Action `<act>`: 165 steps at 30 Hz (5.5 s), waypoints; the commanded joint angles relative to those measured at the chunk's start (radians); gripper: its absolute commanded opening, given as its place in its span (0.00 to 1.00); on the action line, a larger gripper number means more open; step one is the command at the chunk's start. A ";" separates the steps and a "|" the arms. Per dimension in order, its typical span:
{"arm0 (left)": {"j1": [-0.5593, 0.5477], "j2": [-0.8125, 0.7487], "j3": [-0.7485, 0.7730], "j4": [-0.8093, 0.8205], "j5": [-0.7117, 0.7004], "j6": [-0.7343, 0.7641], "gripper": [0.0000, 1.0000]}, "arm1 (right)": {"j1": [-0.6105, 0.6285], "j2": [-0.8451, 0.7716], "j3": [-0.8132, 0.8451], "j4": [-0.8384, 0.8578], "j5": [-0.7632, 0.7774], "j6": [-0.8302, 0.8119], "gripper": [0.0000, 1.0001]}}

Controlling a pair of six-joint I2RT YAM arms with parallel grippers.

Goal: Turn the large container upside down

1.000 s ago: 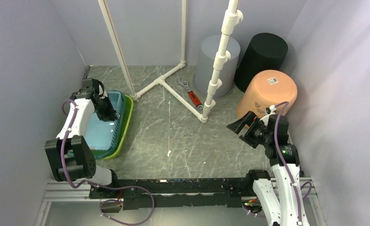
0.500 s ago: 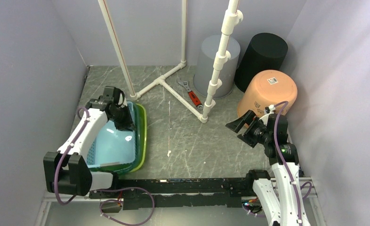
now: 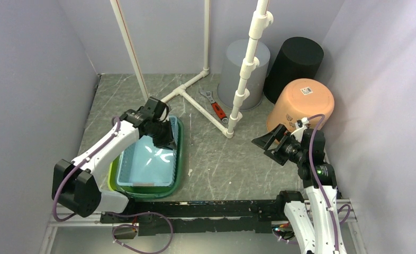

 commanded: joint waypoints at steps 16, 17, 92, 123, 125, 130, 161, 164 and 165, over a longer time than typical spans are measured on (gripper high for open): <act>-0.059 -0.029 0.151 0.091 0.069 -0.102 0.03 | 0.021 -0.083 0.019 0.089 -0.203 -0.018 0.92; -0.060 -0.025 0.139 0.097 0.071 -0.106 0.03 | 0.021 -0.082 0.022 0.076 -0.189 -0.025 0.92; -0.251 0.085 0.337 -0.358 -0.739 0.085 0.03 | 0.024 -0.056 0.005 0.025 -0.123 -0.037 0.96; -0.404 0.272 0.258 0.014 -0.115 -0.043 0.03 | 0.024 -0.043 -0.033 0.028 -0.091 -0.031 0.97; -0.423 0.282 0.269 0.050 -0.084 -0.051 0.03 | 0.024 -0.043 -0.037 0.028 -0.092 -0.031 0.97; -0.463 0.328 0.333 0.054 -0.055 -0.074 0.02 | 0.024 -0.047 -0.030 0.013 -0.082 -0.034 0.97; -0.266 -0.164 0.195 -0.228 -0.482 -0.202 0.75 | 1.002 0.392 0.306 -0.088 0.868 0.320 0.87; -0.168 -0.261 0.133 -0.243 -0.446 -0.193 0.77 | 1.061 0.529 0.401 -0.090 0.918 0.355 0.85; -0.142 -0.287 0.116 -0.251 -0.440 -0.191 0.78 | 1.071 0.567 0.418 -0.058 0.909 0.345 0.85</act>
